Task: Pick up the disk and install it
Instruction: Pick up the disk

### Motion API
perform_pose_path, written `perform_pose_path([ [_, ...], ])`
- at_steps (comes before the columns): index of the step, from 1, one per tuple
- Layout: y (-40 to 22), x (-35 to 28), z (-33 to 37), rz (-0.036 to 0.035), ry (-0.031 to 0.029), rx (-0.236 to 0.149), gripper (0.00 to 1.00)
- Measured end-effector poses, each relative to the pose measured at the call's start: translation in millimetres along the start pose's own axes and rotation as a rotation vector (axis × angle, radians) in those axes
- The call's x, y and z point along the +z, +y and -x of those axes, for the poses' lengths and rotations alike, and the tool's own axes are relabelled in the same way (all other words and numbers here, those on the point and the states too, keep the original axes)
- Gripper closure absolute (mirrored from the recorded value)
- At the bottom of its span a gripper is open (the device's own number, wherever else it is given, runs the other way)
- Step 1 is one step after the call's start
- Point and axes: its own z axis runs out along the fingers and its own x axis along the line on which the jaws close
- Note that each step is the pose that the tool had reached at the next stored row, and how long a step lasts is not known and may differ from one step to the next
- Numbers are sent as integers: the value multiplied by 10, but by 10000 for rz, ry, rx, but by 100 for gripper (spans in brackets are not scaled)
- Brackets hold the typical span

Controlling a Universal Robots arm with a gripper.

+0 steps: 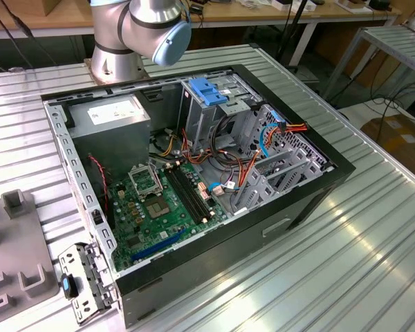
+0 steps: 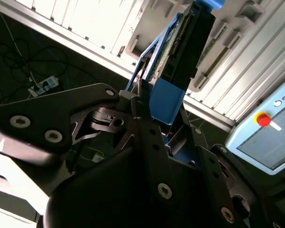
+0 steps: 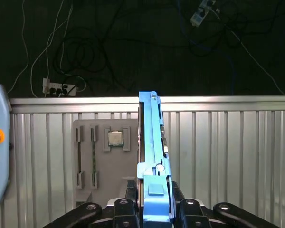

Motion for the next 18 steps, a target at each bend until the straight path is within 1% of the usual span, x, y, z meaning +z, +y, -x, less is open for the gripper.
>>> perform_pose_path([
  [5,-15,-94,-1,1,8,0,63],
  [6,-19,-129,-2,0,10,0,63],
  [11,-33,-230,-3,0,20,0,63],
  [18,-52,-360,-4,0,30,0,63],
])
